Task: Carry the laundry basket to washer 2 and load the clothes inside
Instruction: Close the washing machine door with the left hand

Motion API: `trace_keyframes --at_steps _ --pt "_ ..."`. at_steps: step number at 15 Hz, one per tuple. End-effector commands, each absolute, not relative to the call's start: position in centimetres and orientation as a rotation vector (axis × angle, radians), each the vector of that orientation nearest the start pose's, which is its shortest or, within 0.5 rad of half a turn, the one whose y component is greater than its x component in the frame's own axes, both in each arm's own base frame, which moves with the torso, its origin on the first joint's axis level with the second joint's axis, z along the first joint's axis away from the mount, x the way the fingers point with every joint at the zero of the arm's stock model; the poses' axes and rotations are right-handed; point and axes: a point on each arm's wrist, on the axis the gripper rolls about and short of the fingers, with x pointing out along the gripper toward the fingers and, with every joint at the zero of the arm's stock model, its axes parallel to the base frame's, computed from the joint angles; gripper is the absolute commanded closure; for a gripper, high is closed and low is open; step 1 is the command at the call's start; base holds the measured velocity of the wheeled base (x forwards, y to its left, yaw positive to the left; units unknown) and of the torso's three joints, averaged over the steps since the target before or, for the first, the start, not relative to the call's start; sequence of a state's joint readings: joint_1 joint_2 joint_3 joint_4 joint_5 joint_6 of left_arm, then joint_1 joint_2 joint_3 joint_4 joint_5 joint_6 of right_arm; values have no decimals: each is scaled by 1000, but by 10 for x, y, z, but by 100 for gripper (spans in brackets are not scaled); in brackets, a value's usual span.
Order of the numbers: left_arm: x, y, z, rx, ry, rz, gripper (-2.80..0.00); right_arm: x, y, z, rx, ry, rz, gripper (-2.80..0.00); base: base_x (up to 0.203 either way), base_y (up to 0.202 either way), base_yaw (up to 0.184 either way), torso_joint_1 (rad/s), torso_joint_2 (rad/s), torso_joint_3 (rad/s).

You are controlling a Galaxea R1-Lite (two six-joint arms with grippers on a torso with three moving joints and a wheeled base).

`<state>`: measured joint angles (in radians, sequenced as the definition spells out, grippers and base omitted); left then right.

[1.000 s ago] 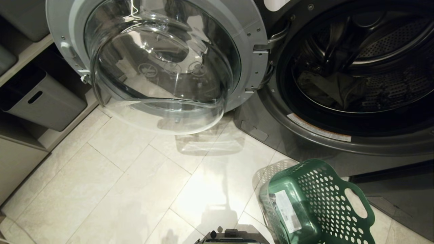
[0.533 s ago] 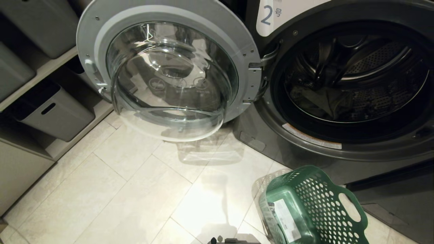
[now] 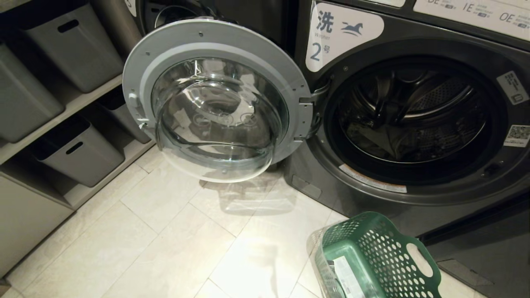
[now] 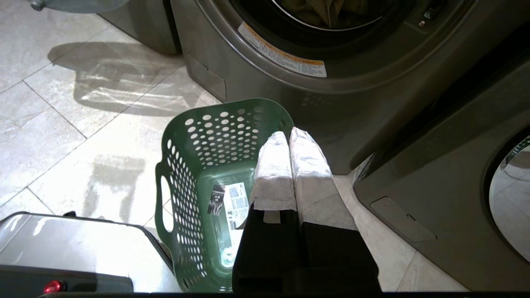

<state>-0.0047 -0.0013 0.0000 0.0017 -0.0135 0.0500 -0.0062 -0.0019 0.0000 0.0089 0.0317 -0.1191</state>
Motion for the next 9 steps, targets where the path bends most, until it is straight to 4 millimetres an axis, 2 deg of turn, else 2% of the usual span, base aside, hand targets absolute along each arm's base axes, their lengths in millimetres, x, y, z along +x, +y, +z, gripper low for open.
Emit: trace_keyframes --at_steps 1,7,9 --pt "-23 0 75 51 2 -18 0 -23 1 75 -119 6 27 0 0 0 0 7 1 199" --pt "-23 0 75 50 3 -18 0 -23 1 75 -119 8 27 0 0 0 0 2 3 200" --pt "-23 0 75 49 3 -18 0 -23 1 75 -118 7 27 0 0 0 0 4 1 94"
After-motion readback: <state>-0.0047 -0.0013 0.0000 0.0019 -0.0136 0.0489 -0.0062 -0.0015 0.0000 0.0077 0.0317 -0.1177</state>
